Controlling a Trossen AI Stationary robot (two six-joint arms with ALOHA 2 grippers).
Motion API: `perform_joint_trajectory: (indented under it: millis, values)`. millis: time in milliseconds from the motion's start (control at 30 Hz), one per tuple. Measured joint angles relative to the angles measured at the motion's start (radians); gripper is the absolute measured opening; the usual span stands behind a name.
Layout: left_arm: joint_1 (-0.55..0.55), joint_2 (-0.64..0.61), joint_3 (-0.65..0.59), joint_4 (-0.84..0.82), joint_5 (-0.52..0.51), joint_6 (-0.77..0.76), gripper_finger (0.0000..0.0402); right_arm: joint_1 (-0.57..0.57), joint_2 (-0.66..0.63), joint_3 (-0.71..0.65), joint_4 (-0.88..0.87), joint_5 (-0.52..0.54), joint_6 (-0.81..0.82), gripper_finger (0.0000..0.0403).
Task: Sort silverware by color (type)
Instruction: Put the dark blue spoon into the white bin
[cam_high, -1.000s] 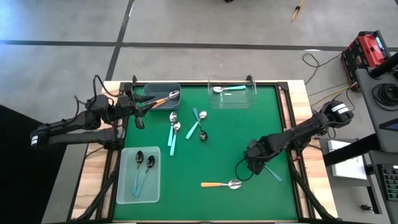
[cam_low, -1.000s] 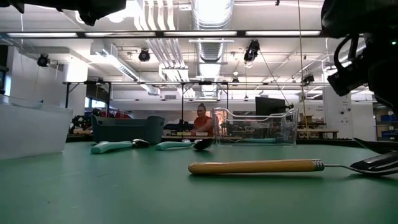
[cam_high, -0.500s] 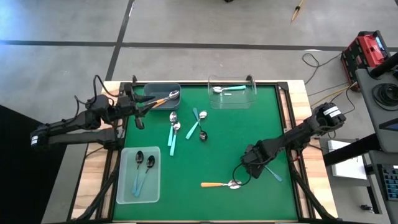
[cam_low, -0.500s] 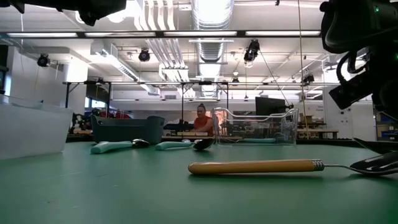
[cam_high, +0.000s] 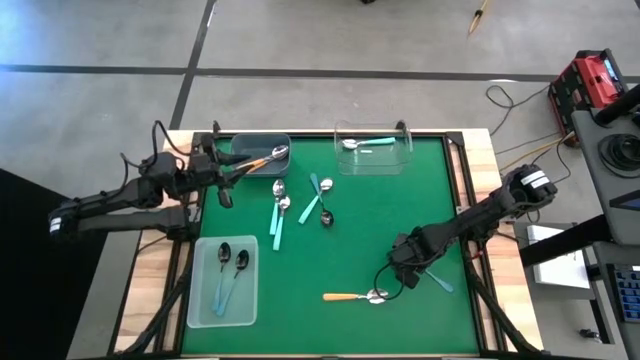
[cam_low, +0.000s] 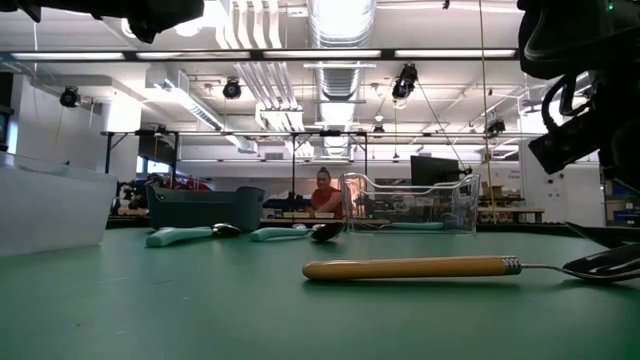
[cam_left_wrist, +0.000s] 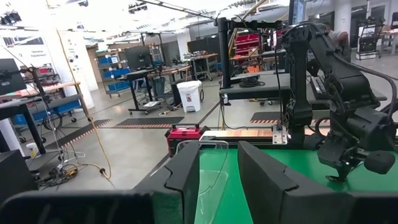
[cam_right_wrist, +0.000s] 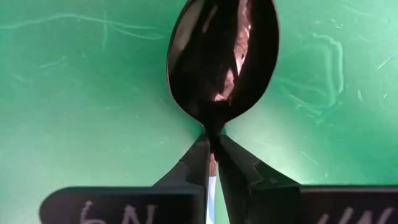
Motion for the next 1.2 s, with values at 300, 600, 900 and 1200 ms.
perform_joint_trajectory:
  millis: [300,600,900,1200]
  values:
    - [0.000,0.068,0.000,0.044,0.001,-0.009,0.0092,-0.004,-0.109,0.046,0.055,0.137,-0.005,0.0013]
    - [-0.013,0.211,0.000,0.196,0.098,-0.025,0.0092,-0.097,-0.174,0.126,0.377,0.350,-0.222,0.0013]
    - [-0.138,0.412,-0.001,0.337,0.074,0.000,0.0092,-0.238,-0.120,0.147,0.776,0.374,-0.594,0.0013]
    - [-0.298,0.572,0.000,0.395,-0.251,0.030,0.0093,-0.308,0.010,0.147,1.232,0.436,-0.851,0.0012]
